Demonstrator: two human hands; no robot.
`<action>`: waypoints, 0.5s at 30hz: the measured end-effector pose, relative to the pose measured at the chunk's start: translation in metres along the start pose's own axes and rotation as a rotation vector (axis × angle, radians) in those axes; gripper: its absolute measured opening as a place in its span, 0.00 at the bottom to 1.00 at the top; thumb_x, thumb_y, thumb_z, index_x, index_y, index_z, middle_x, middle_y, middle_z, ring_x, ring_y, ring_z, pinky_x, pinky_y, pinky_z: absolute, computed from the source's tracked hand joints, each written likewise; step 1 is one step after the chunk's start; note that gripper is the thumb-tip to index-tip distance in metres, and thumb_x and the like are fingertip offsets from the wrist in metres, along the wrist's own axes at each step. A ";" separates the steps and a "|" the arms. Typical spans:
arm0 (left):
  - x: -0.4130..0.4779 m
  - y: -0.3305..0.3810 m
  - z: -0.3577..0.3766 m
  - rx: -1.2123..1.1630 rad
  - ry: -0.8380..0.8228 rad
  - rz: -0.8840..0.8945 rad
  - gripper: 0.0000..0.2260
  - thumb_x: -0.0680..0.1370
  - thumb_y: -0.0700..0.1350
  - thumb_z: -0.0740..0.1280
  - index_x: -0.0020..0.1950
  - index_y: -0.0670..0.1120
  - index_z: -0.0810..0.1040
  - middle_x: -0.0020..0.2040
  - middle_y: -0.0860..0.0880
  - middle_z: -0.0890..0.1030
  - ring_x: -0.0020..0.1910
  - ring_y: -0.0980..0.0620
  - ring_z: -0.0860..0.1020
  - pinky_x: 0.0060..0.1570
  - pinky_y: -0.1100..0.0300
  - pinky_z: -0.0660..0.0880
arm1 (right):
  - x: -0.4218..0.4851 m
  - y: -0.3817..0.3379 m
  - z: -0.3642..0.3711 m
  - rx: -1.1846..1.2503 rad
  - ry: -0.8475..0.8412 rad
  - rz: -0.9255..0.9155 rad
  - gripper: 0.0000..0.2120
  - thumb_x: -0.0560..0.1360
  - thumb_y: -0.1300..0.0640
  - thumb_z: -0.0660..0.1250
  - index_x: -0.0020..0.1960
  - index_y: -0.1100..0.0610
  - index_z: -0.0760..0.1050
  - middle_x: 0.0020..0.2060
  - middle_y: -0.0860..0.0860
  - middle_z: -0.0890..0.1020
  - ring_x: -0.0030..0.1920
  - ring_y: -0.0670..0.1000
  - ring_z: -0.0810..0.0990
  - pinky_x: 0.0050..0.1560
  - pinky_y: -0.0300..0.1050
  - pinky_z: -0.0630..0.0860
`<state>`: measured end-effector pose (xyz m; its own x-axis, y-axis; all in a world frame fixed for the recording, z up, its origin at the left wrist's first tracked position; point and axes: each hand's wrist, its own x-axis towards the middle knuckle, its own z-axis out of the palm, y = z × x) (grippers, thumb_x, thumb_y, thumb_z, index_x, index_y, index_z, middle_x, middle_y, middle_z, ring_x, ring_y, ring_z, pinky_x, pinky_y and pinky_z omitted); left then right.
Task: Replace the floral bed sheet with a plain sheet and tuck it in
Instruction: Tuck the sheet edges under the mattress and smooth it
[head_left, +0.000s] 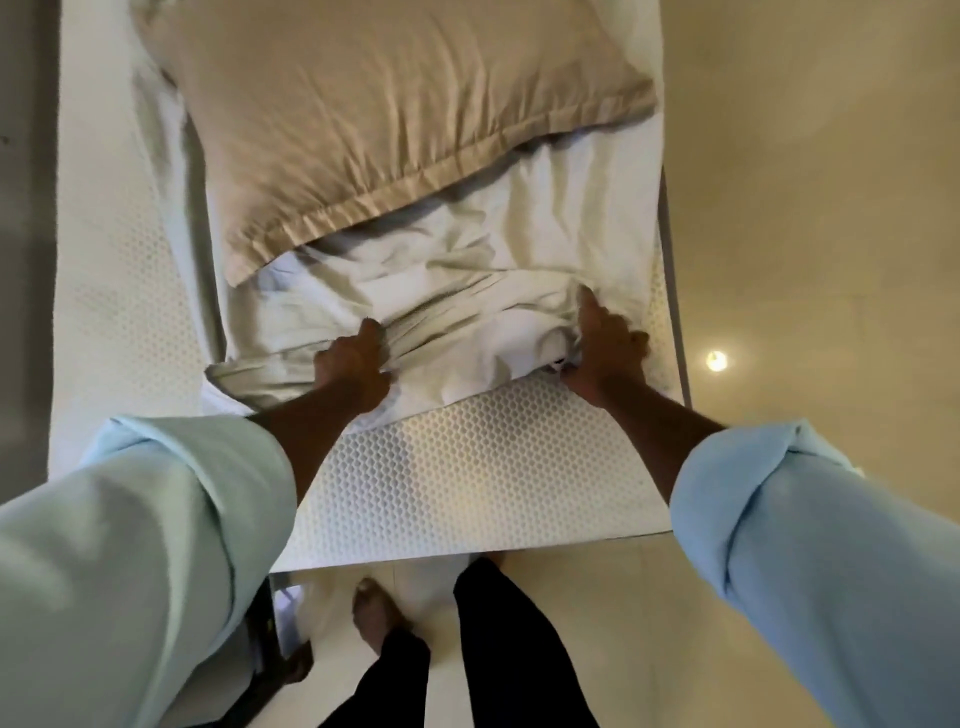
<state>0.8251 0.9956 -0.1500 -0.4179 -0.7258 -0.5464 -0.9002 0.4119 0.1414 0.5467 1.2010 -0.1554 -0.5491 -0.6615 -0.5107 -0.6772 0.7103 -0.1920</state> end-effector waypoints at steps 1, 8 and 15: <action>-0.004 0.004 0.001 -0.063 -0.028 0.035 0.22 0.74 0.50 0.70 0.66 0.53 0.71 0.57 0.43 0.82 0.57 0.40 0.80 0.54 0.52 0.75 | 0.001 0.003 -0.001 0.009 -0.055 -0.012 0.58 0.69 0.47 0.77 0.81 0.42 0.36 0.64 0.56 0.77 0.65 0.65 0.74 0.66 0.67 0.68; -0.051 0.021 -0.007 0.067 -0.204 0.341 0.13 0.74 0.56 0.64 0.46 0.48 0.78 0.53 0.46 0.74 0.53 0.45 0.77 0.55 0.52 0.75 | -0.012 0.024 -0.027 -0.234 0.003 -0.185 0.16 0.75 0.49 0.68 0.61 0.50 0.73 0.52 0.53 0.82 0.53 0.59 0.81 0.59 0.56 0.66; -0.104 0.032 -0.007 0.111 -0.567 0.312 0.19 0.82 0.56 0.61 0.65 0.46 0.80 0.65 0.44 0.80 0.61 0.45 0.78 0.58 0.56 0.72 | -0.091 0.044 -0.040 -0.403 0.101 -0.171 0.06 0.69 0.55 0.70 0.45 0.49 0.82 0.36 0.52 0.83 0.40 0.58 0.83 0.56 0.54 0.71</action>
<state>0.8388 1.0802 -0.0831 -0.5007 -0.1729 -0.8482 -0.7165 0.6325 0.2941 0.5472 1.2824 -0.0840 -0.4440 -0.7958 -0.4118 -0.8883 0.4513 0.0857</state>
